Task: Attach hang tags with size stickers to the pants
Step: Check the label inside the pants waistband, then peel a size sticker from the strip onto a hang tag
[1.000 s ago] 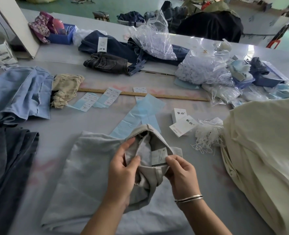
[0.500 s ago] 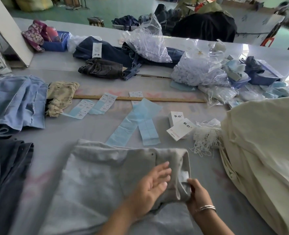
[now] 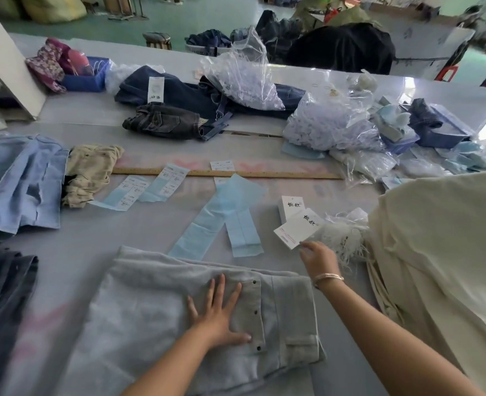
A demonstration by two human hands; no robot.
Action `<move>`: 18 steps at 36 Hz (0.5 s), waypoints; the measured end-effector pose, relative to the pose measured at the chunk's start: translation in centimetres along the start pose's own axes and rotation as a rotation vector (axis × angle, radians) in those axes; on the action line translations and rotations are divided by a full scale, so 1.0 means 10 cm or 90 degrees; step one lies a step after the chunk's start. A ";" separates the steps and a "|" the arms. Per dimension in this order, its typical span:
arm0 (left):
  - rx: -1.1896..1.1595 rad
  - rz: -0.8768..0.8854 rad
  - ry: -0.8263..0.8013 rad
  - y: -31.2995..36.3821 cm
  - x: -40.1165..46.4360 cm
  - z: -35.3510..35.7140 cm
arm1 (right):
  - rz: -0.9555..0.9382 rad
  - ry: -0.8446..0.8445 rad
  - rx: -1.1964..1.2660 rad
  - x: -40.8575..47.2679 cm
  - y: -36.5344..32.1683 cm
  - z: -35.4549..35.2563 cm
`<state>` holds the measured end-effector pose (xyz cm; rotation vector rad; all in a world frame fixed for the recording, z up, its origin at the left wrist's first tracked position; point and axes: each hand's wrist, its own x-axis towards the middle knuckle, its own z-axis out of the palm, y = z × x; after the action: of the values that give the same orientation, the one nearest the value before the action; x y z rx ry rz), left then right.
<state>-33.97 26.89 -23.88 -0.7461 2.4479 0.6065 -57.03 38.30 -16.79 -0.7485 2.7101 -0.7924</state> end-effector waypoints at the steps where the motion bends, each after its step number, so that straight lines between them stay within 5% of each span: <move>1: 0.000 -0.002 -0.009 0.00 0.01 0.00 | -0.011 -0.028 -0.040 0.12 -0.05 0.04; 18: 0.021 0.005 -0.017 -0.01 0.08 0.08 | -0.128 -0.119 -0.445 0.66 -0.23 0.17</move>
<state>-34.23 26.92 -24.95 -0.7121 2.4316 0.5733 -61.12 32.37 -17.34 -1.1702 2.7474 0.2300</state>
